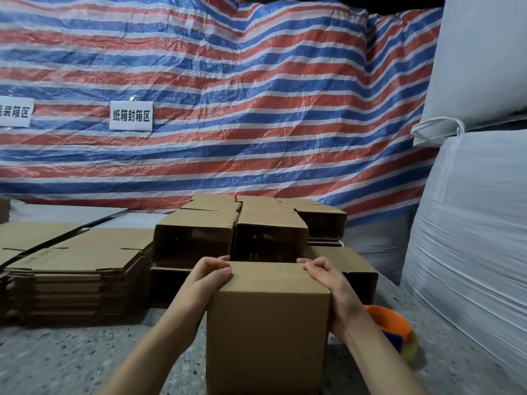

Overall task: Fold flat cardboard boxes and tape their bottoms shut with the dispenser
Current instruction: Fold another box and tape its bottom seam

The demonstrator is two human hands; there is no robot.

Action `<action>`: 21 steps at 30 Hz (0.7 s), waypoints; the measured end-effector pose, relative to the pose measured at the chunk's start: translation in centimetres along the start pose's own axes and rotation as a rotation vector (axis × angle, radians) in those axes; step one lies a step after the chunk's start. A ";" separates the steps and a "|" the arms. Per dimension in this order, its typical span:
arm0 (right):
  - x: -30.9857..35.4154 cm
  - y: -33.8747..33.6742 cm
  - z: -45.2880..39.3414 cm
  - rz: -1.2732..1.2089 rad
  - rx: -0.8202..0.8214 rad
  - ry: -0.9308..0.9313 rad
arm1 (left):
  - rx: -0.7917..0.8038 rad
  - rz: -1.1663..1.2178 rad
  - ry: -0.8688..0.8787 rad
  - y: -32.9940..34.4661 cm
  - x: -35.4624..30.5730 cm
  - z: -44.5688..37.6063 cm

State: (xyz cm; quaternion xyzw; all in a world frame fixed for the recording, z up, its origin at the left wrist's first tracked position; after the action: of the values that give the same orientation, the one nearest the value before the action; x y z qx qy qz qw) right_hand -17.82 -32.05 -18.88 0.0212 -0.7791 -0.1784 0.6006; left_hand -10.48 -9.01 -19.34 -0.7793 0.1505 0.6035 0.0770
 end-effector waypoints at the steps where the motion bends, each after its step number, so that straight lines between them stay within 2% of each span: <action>1: 0.0 0.1 0.0 0.006 -0.004 0.000 | -0.008 -0.029 0.001 0.1 -0.1 0.1; 4: 0.1 0.1 -0.1 0.019 0.004 0.009 | -0.006 -0.141 0.009 0.1 -0.8 0.3; 6: 0.1 0.0 -0.1 0.042 0.007 0.001 | 0.039 -0.308 0.021 0.0 -2.1 0.4; 8: 0.1 -0.1 -0.2 0.089 0.008 -0.014 | 0.069 -0.592 0.076 -0.2 -3.8 0.3; 10: 0.1 -0.2 -0.3 0.115 0.006 -0.021 | 0.100 -0.959 0.228 0.5 -5.7 0.1; 12: 0.0 -0.2 -0.3 0.123 0.002 -0.018 | 0.198 -1.160 0.372 2.6 -6.7 0.5; 15: 0.1 -0.1 0.0 0.136 -0.004 -0.008 | 0.394 -1.235 0.368 5.6 -6.0 1.0; 18: 0.4 0.0 0.1 0.169 -0.006 0.008 | 0.375 -1.397 0.422 6.3 -5.1 0.9; 21: 0.7 -0.8 -0.4 0.281 -0.013 0.023 | 0.357 -1.398 0.453 6.2 -5.0 0.8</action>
State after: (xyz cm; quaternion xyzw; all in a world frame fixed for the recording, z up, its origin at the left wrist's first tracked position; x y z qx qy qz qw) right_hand -17.80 -33.11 -18.42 -0.0900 -0.7664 -0.0973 0.6285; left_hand -14.32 -13.88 -14.36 -0.7739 -0.2714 0.2054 0.5341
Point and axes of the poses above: each hand's wrist, its own z-axis away from the middle knuckle, its own y-axis out of the palm, x = y × z, the point moved 3 cm from there along -z, towards the middle knuckle, and after that the axes turned 3 degrees about -z, right-handed, at the moved point
